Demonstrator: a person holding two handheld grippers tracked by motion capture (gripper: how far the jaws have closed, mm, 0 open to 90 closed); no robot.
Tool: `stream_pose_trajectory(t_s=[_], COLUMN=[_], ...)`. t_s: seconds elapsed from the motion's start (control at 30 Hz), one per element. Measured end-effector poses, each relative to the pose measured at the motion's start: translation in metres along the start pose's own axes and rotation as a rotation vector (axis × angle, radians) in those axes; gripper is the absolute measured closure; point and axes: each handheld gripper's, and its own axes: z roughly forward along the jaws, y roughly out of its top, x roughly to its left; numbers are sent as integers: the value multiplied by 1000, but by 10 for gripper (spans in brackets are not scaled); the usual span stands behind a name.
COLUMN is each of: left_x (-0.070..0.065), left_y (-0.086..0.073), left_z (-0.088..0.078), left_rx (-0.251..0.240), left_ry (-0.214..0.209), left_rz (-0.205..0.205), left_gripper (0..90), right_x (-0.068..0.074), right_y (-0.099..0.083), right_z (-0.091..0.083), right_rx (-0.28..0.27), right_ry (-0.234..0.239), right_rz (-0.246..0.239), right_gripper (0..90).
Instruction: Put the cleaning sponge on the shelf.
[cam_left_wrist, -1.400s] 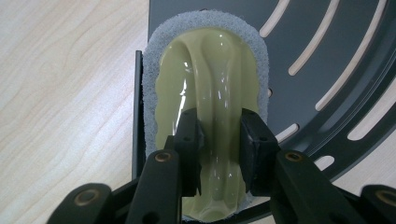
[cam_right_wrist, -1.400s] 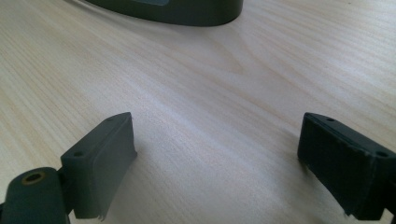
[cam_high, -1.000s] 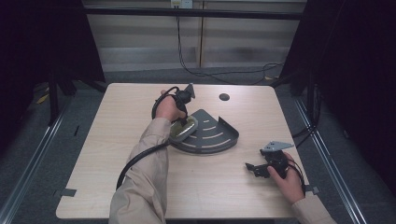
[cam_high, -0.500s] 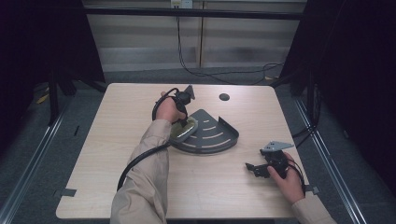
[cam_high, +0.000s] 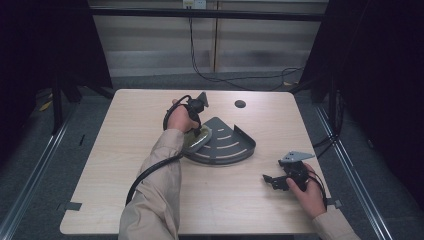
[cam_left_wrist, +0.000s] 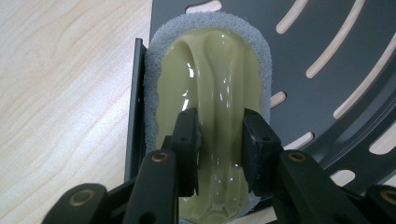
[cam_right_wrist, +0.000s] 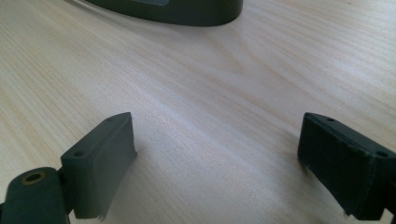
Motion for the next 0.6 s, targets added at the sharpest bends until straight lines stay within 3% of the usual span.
stream_pose_trajectory(t_s=[0.33,0.6], left_x=[-1,0], left_y=[0,-2], left_z=[-1,-11], left_rx=[-9,-19], left_ry=[12,24], left_rz=[-32,-32], left_gripper=[606,567], right_x=[0,0], right_y=[0,0], right_z=[0,0], right_rx=[0,0], right_ry=[0,0], right_rz=[0,0], right_gripper=[107,106])
